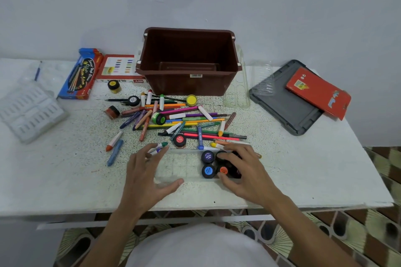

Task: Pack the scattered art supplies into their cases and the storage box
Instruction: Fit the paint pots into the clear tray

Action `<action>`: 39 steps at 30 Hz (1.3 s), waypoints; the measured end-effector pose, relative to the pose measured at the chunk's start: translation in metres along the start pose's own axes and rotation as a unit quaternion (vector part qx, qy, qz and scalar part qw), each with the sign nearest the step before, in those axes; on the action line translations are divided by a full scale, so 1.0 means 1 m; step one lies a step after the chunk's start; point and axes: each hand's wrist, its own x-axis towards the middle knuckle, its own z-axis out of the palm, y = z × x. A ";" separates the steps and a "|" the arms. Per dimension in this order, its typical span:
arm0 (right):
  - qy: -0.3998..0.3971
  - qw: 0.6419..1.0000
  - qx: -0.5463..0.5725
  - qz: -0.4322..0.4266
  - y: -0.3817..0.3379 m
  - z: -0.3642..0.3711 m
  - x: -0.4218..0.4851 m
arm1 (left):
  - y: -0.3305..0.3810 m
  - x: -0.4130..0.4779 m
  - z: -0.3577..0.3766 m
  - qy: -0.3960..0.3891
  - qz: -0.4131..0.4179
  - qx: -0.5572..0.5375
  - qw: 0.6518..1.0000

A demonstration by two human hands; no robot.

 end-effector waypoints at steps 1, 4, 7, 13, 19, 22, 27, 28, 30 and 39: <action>-0.005 1.000 -0.003 0.005 0.002 -0.001 0.000 | 0.001 0.000 0.001 0.011 -0.001 0.004 1.000; -0.030 0.999 -0.001 0.020 0.008 -0.003 -0.002 | 0.003 0.008 0.005 0.041 -0.007 0.005 0.999; -0.046 0.998 0.011 0.031 0.013 -0.001 -0.005 | 0.006 0.023 0.008 0.045 0.008 -0.020 0.999; -0.039 0.998 0.021 0.039 0.018 0.003 -0.010 | 0.011 0.052 0.010 0.025 0.049 0.006 0.998; -0.031 0.999 0.022 0.038 0.018 0.006 -0.011 | 0.012 0.067 0.009 -0.019 0.047 0.027 0.998; -0.032 0.998 0.024 0.040 0.018 0.007 -0.011 | 0.015 0.071 0.005 -0.028 0.039 0.027 0.998; -0.034 0.998 0.022 0.042 0.018 0.007 -0.012 | 0.015 0.075 0.003 -0.045 0.056 -0.017 0.997; -0.034 0.998 0.022 0.044 0.018 0.007 -0.012 | 0.016 0.075 0.003 -0.036 0.074 -0.018 0.996; -0.038 0.998 0.022 0.048 0.017 0.007 -0.012 | 0.022 0.073 0.000 -0.010 0.098 -0.027 0.995; -0.039 0.997 0.031 0.057 0.019 0.009 -0.012 | 0.039 0.050 -0.006 -0.038 0.136 -0.081 0.987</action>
